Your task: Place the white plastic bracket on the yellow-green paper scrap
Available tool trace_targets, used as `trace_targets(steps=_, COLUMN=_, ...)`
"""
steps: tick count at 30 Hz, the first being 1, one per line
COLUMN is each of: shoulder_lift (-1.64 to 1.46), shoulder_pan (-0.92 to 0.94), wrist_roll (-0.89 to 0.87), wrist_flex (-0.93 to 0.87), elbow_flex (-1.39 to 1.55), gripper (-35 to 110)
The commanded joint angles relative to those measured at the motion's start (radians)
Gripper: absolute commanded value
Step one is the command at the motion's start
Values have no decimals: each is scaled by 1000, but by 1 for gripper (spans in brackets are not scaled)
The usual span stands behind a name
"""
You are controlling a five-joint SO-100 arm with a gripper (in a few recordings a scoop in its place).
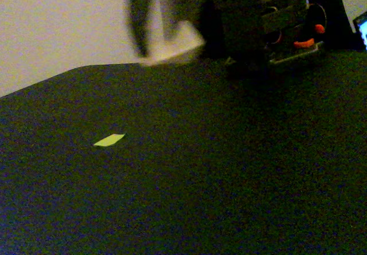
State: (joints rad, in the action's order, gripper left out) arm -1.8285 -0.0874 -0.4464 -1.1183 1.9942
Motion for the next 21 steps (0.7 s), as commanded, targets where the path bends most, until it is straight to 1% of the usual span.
trace_targets(steps=1, shoulder_lift=3, shoulder_pan=114, wrist_roll=-8, wrist_flex=18, elbow_flex=-74, gripper=0)
trace_targets(steps=8, shoulder_lift=94, shoulder_pan=215, wrist_roll=-12, wrist_flex=69, elbow_flex=-61, gripper=0)
trace_targets(steps=13, shoulder_lift=189, shoulder_pan=242, wrist_roll=-8, wrist_flex=98, elbow_flex=-84, gripper=0)
trace_targets(steps=21, shoulder_lift=342, shoulder_pan=259, wrist_roll=21, wrist_flex=77, elbow_flex=-210, gripper=0)
